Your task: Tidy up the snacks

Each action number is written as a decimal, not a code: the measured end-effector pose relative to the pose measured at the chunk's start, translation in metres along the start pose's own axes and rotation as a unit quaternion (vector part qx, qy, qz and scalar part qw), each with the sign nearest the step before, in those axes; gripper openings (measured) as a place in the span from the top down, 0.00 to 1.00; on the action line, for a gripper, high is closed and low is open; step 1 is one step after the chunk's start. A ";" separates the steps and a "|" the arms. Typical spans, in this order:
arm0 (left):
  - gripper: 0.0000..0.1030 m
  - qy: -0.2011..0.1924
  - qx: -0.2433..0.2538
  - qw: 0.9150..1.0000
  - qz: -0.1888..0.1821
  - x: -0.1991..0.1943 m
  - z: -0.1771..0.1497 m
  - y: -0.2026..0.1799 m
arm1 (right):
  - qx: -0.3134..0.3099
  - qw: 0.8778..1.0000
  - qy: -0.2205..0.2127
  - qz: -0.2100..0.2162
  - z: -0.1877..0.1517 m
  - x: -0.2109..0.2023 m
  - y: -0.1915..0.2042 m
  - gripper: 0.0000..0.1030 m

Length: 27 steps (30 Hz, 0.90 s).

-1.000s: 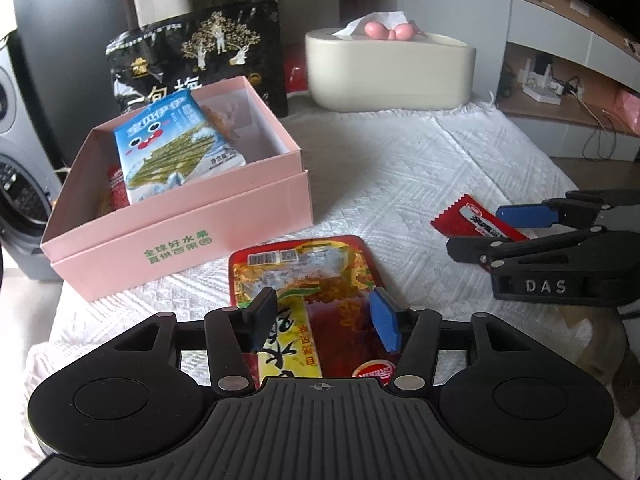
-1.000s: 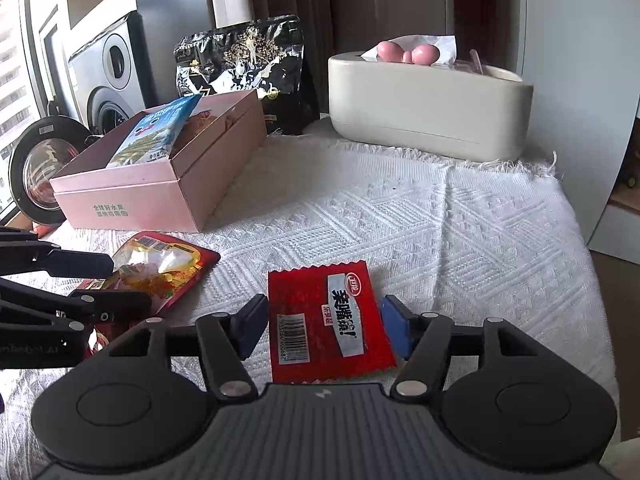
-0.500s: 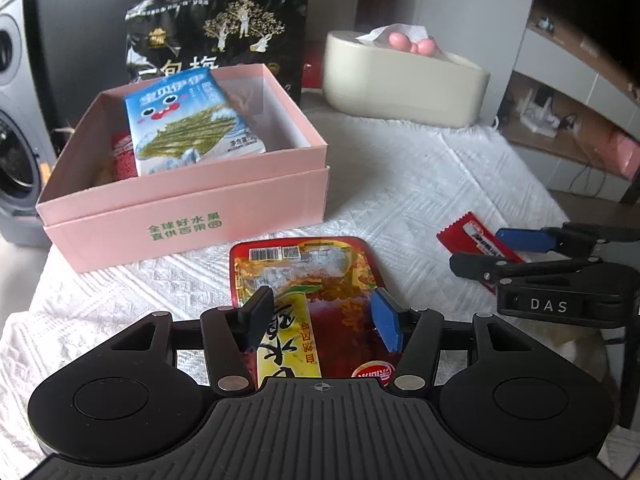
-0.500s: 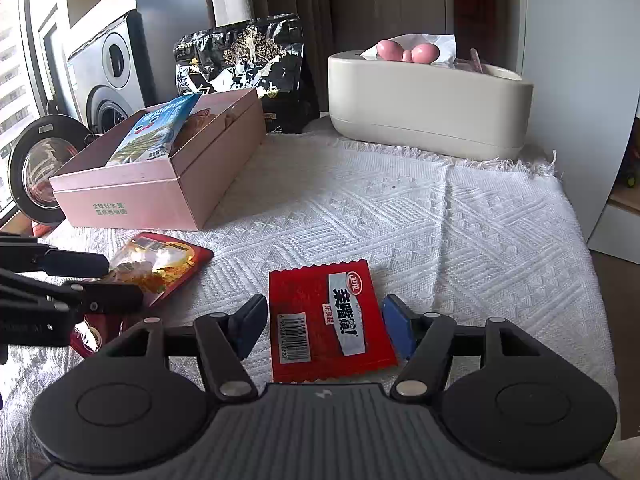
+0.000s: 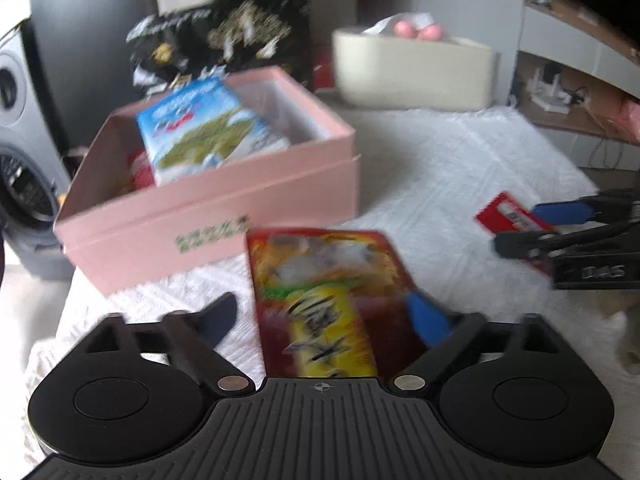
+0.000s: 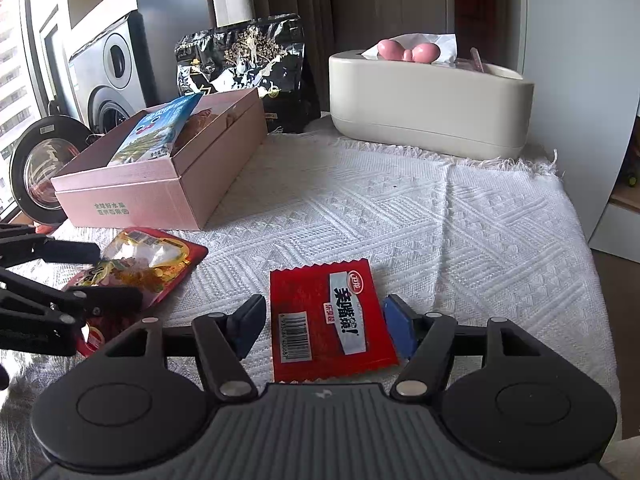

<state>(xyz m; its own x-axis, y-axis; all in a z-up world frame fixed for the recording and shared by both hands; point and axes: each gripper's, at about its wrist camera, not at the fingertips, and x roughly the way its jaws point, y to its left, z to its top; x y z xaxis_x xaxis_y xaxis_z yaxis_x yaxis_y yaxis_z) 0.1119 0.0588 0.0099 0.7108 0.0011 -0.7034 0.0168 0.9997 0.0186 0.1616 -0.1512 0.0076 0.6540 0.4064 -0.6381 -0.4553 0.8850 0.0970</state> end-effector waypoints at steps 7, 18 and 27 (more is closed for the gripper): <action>0.12 -0.004 0.002 1.000 -0.014 -0.002 -0.001 0.000 | 0.001 1.000 -0.001 0.001 -0.001 -0.001 0.000 0.36; 0.15 0.003 0.028 0.999 -0.043 0.014 0.010 -0.018 | -0.001 1.000 0.000 0.000 -0.001 -0.001 -0.001 0.36; 0.46 -0.014 -0.024 0.996 -0.089 -0.009 -0.002 0.008 | -0.018 1.000 -0.016 0.001 0.003 -0.008 0.005 0.52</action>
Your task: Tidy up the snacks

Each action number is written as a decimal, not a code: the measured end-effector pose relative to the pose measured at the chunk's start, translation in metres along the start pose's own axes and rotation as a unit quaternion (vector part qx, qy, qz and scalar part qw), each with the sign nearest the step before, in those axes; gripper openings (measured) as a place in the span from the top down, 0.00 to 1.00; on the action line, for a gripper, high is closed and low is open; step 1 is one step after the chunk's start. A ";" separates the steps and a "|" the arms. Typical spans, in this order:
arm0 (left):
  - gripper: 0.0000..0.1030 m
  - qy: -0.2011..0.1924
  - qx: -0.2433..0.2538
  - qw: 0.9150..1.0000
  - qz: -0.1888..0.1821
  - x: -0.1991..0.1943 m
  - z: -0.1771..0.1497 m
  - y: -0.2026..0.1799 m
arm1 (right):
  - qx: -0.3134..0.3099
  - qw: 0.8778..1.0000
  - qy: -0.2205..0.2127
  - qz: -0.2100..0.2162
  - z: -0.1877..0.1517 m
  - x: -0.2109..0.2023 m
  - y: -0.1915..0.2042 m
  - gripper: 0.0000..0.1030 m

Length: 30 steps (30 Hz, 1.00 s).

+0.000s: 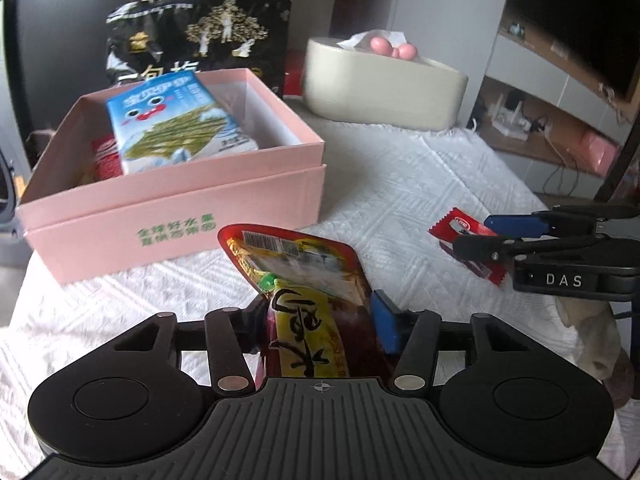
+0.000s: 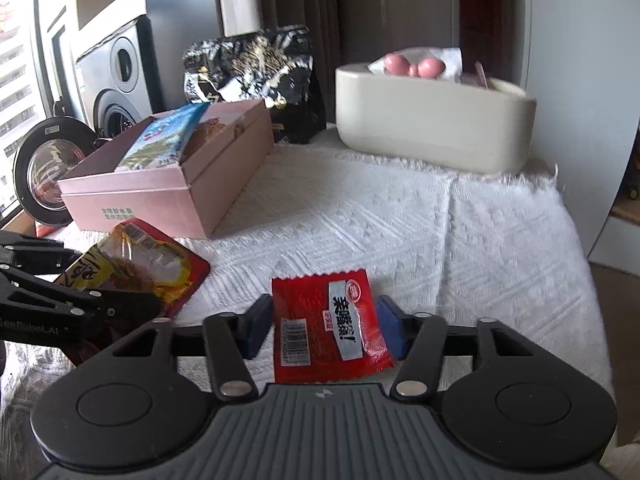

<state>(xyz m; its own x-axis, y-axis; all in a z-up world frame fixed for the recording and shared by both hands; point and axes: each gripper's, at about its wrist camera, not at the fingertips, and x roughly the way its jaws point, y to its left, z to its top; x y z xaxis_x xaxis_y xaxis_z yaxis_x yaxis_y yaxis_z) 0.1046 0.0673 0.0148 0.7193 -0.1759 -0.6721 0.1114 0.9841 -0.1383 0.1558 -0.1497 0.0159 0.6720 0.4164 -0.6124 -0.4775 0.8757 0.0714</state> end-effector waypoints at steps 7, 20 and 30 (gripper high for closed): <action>0.69 -0.033 -0.012 0.999 -0.026 -0.040 -0.007 0.005 | -0.017 0.999 0.006 0.029 0.006 -0.024 0.021 0.59; 0.79 -0.061 0.002 0.998 -0.029 -0.095 -0.038 0.002 | -0.053 0.992 0.033 0.111 -0.009 -0.070 0.082 0.60; 0.60 -0.033 -0.028 0.999 -0.003 -0.066 -0.046 0.013 | -0.052 0.996 0.042 0.063 -0.042 -0.069 0.083 0.44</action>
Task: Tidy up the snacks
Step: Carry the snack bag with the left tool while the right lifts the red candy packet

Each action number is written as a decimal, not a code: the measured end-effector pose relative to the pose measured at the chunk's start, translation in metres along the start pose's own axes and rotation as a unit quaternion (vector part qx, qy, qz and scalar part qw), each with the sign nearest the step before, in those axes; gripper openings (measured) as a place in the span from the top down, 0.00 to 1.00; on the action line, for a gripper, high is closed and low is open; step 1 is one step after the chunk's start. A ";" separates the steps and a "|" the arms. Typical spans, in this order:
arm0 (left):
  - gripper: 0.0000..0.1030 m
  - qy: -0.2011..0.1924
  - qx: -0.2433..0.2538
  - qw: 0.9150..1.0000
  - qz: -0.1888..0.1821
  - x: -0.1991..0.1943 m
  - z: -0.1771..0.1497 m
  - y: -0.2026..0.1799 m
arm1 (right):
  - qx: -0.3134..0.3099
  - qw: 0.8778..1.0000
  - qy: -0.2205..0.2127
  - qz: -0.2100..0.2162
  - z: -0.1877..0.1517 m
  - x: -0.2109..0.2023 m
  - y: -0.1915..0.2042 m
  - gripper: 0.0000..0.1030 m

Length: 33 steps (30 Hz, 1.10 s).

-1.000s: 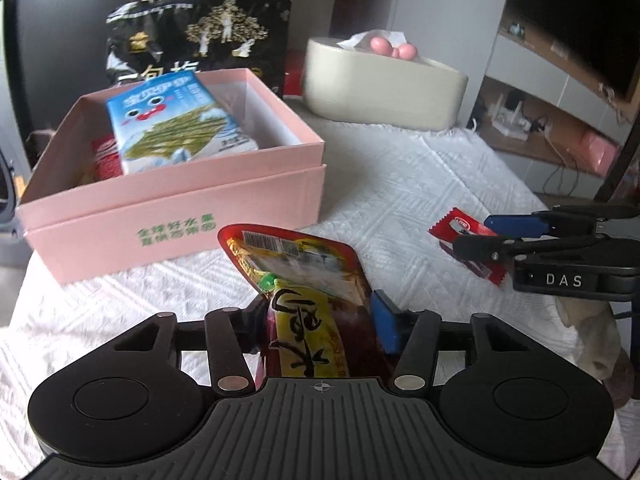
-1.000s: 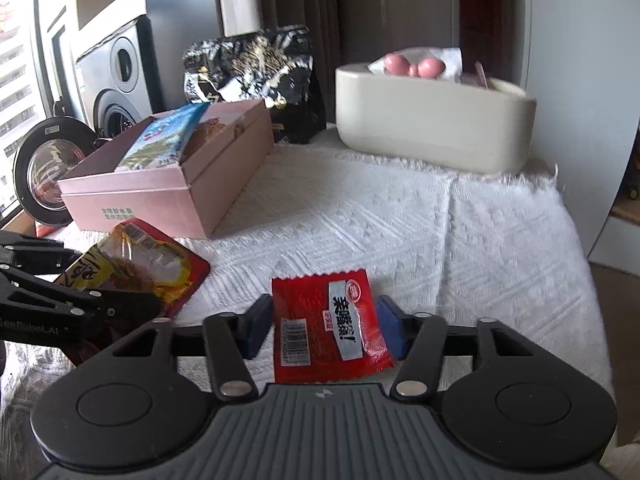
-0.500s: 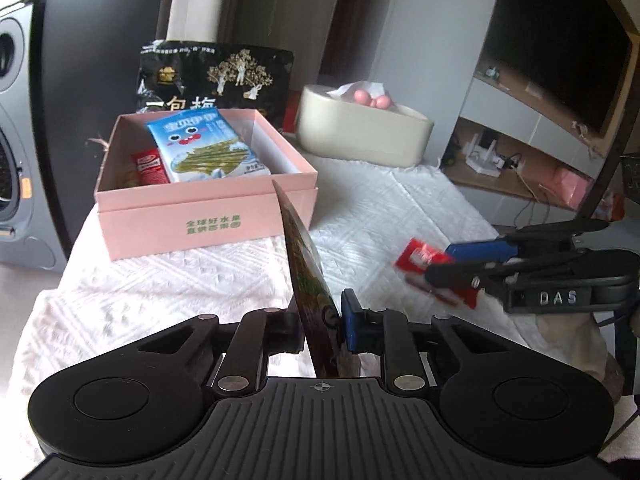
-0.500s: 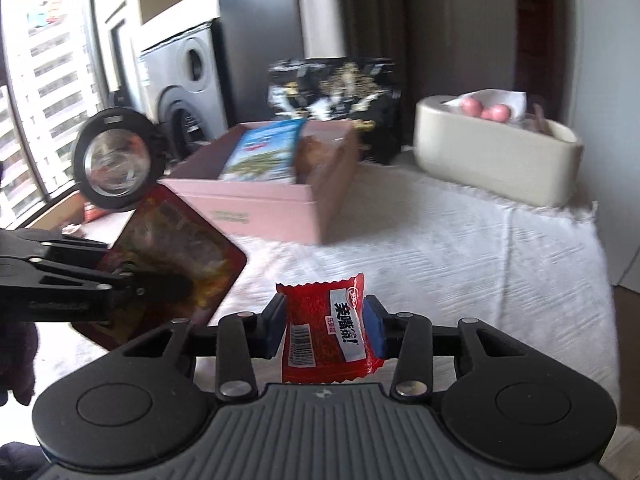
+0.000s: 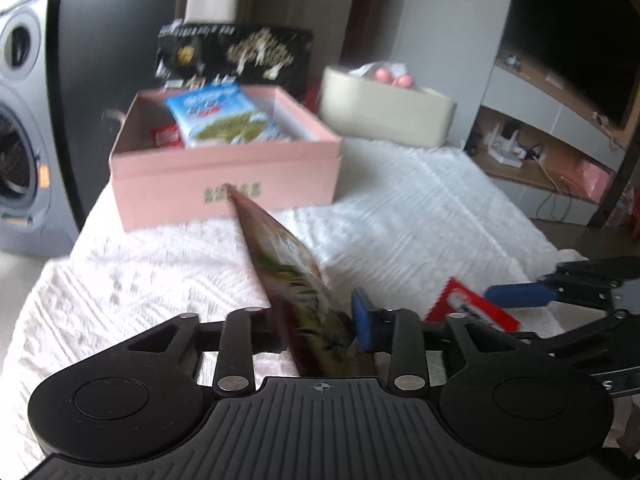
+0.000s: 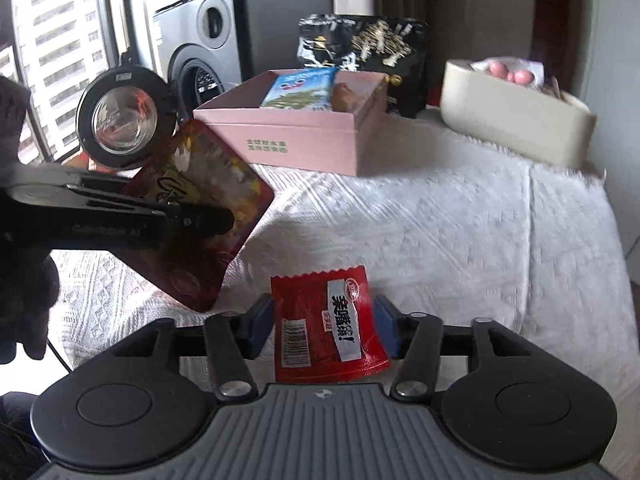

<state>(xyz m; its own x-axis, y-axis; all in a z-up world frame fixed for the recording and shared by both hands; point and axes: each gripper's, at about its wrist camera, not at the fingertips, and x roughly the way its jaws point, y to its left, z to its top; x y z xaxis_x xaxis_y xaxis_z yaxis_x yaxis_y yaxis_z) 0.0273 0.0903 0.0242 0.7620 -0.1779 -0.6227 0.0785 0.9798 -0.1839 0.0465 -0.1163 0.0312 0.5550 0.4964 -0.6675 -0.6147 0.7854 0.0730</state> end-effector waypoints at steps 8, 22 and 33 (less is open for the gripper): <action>0.56 0.019 -0.024 0.997 -0.069 0.001 -0.009 0.011 | 0.004 1.000 -0.012 -0.003 -0.014 0.009 0.000 0.37; 0.72 -0.003 -0.047 0.995 -0.086 -0.018 -0.005 0.010 | -0.029 0.999 -0.028 -0.018 -0.011 -0.002 0.012 0.56; 0.78 -0.056 -0.014 0.997 -0.055 -0.063 0.009 -0.002 | -0.012 0.998 -0.059 0.020 0.011 -0.032 0.013 0.61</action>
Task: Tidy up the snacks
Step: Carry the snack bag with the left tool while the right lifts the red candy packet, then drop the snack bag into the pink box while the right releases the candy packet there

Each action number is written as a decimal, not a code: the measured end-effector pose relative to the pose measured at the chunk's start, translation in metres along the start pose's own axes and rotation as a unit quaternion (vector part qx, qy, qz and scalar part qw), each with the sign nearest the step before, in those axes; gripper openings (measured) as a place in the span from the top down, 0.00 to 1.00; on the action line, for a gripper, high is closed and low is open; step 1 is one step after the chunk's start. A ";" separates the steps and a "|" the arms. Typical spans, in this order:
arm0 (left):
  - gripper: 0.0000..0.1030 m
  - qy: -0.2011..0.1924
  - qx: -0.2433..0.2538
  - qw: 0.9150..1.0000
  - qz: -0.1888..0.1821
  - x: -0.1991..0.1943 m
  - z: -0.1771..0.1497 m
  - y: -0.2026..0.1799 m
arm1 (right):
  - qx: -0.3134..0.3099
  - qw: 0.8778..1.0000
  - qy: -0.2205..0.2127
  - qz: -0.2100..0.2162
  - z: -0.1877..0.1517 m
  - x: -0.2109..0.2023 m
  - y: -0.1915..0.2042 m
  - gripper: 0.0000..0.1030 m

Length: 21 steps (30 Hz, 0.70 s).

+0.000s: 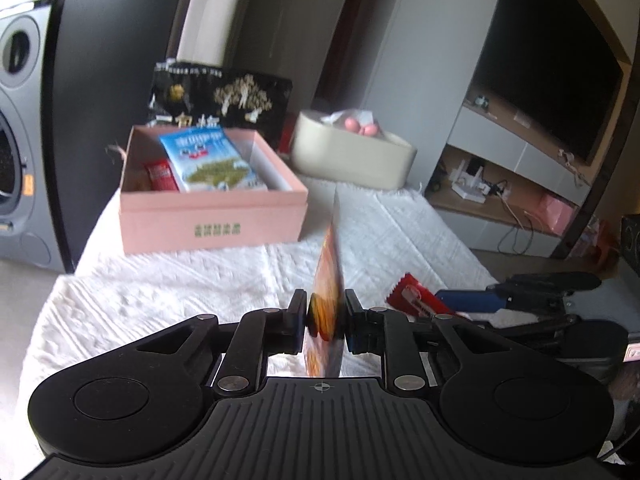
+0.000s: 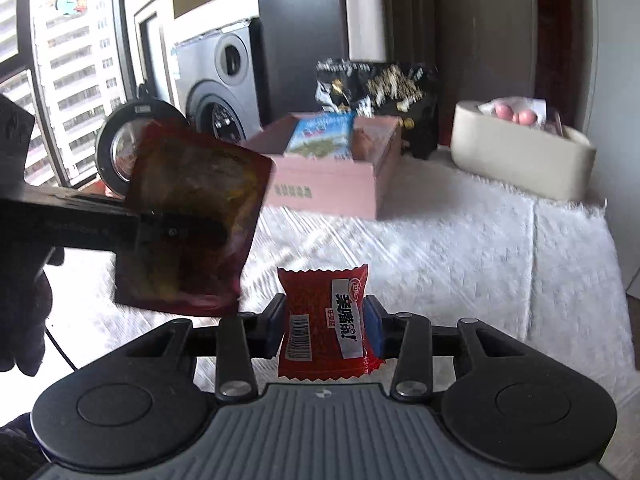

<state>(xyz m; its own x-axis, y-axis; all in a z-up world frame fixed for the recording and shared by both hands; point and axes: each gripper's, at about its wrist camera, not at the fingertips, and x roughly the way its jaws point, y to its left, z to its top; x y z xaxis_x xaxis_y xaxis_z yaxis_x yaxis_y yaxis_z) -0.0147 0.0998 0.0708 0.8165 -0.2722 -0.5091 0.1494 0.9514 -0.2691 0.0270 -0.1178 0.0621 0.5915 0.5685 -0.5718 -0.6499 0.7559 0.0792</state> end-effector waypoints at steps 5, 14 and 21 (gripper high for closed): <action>0.78 -0.028 0.016 0.999 -0.004 -0.013 0.014 -0.003 | -0.017 0.999 -0.031 -0.002 0.020 -0.012 0.008 0.61; 0.78 -0.084 0.032 0.996 -0.005 0.005 0.108 0.028 | -0.051 0.996 -0.067 -0.006 0.077 -0.005 0.009 0.61; 0.77 -0.051 -0.063 0.993 -0.082 0.123 0.145 0.123 | -0.026 0.996 -0.077 -0.022 0.131 0.056 -0.011 0.61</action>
<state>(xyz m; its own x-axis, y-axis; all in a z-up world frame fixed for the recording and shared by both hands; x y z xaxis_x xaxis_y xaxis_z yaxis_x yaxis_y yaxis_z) 0.1848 0.2039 0.0939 0.8404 -0.3999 -0.3658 0.2190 0.8680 -0.4456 0.1295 -0.0521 0.1364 0.6836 0.5815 -0.4411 -0.6435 0.7654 0.0117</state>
